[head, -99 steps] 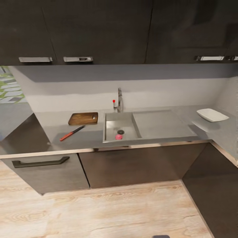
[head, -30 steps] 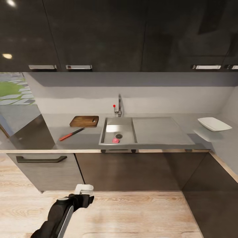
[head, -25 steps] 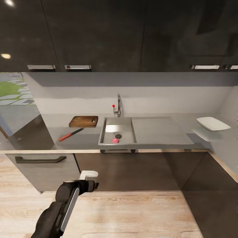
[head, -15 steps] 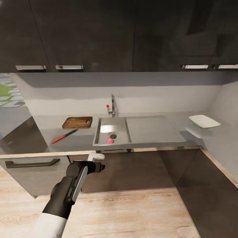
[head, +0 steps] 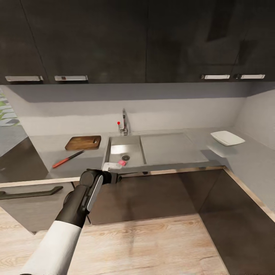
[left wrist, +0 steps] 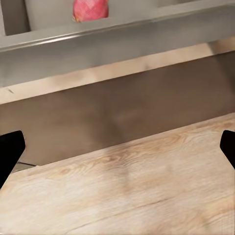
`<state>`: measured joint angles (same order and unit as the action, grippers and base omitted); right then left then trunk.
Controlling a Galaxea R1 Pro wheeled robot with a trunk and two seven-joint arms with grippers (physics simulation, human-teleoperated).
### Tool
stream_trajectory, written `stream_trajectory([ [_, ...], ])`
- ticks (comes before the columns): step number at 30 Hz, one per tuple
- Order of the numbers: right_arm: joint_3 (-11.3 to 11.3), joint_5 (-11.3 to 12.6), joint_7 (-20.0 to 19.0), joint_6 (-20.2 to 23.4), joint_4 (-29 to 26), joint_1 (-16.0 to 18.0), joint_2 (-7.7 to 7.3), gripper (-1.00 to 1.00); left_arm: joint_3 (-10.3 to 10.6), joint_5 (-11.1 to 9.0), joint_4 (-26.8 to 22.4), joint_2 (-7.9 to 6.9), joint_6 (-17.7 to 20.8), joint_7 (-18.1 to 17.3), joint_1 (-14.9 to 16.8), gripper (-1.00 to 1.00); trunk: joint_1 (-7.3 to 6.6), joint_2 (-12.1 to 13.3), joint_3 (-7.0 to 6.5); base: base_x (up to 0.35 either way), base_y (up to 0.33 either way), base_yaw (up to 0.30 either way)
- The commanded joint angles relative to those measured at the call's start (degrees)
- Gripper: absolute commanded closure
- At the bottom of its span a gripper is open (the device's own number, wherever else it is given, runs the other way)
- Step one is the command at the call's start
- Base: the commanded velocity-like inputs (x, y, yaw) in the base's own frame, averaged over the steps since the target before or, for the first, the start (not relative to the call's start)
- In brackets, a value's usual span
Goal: In the kitchen, take the Vidalia onion out of the sink, dice it on the chopping board with the paring knife, put the diced onion into the bowl on the countertop, then place both the paring knife and the chopping board into the sink.
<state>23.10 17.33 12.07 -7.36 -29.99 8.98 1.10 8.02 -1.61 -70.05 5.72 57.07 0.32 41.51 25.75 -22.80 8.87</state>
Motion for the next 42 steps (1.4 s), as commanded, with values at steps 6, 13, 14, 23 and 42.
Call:
stream_trajectory([
  [6, 0.46, 0.53, 0.42, -0.29, 0.02, 0.07, 0.03, -1.00, -0.23, -0.07, 0.37, -0.53, 0.25, 0.04, 0.12, -1.00, 0.03, -0.12, 0.12, 0.167, 0.000, -0.002],
  [13, 0.46, 0.51, 0.41, -0.29, 0.02, 0.07, 0.04, -1.00, -0.28, 0.02, 1.20, -0.61, 0.18, 0.04, 0.14, -1.00, 0.03, -0.12, 0.12, 0.321, 0.000, 0.000],
  [14, 0.46, 0.51, 0.41, -0.29, 0.02, 0.07, 0.04, -1.00, -0.28, 0.04, 1.45, -0.62, 0.17, 0.04, 0.14, -1.00, 0.03, -0.12, 0.12, 0.340, 0.000, 0.000],
  [23, 0.46, 0.51, 0.41, -0.29, 0.02, 0.07, 0.05, -1.00, -0.18, 0.27, 2.97, -0.97, 0.14, 0.04, 0.13, -1.00, 0.03, -0.12, 0.12, 0.287, 0.000, 0.000],
  [42, 0.46, 0.51, 0.41, -0.29, 0.02, 0.07, 0.05, -1.00, -0.14, 0.29, 4.77, -1.01, 0.06, 0.04, -0.28, -1.00, 0.03, -0.12, 0.12, 0.066, 0.000, 0.000],
])
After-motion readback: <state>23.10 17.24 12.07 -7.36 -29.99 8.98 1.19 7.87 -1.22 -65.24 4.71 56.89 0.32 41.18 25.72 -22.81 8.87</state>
